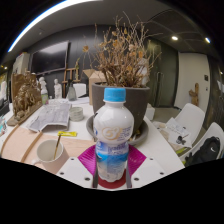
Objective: Pour water
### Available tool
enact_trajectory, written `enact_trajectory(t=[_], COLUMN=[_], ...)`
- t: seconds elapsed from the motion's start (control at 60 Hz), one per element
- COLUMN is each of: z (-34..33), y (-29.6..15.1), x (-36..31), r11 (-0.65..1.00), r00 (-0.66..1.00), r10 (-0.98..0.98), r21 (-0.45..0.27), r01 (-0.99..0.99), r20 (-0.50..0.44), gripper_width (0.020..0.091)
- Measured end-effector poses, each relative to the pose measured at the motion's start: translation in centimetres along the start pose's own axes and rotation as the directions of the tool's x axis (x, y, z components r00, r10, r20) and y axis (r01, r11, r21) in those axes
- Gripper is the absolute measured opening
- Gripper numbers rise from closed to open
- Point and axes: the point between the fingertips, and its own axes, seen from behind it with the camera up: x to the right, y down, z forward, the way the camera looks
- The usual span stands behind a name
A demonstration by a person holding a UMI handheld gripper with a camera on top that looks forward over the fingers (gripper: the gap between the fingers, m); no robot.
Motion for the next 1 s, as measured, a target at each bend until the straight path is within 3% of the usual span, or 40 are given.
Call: enact_trajectory(t=[0.05,0.083,0.233,0.267,0.333,0.35,0.583,1.0], z=[0.2,-0.2,-0.4,-0.5,-1.5,-1.8,-10.7,-34.6], y=[0.8,0.8,1.3,1.9,2.3,2.2,-0.1,-1.5], x=[0.1,0.4,0.6,0.7,1.1,1.3,-1.2,-15.2], r11=[1.0,1.0,0.999,0.997,0.993,0.992,0.981,0.967], r00=[1.0,1.0,0.998,0.997,0.994,0.993,0.986,0.987], r10=[0.005,0.014,0.05,0.069,0.096,0.099,0.127,0.1], r21=[-0.013,0.014,-0.005,-0.033,-0.069,-0.075,-0.132,-0.222], r01=[-0.006,-0.013,-0.05,-0.07,-0.1,-0.104,-0.142,-0.126], r20=[-0.006,-0.012,-0.025,-0.031,-0.057,-0.065,-0.112,-0.124], gripper_width=[0.0382,0.0397,0.0542,0.0608,0.0843,0.0872,0.0854,0.0857])
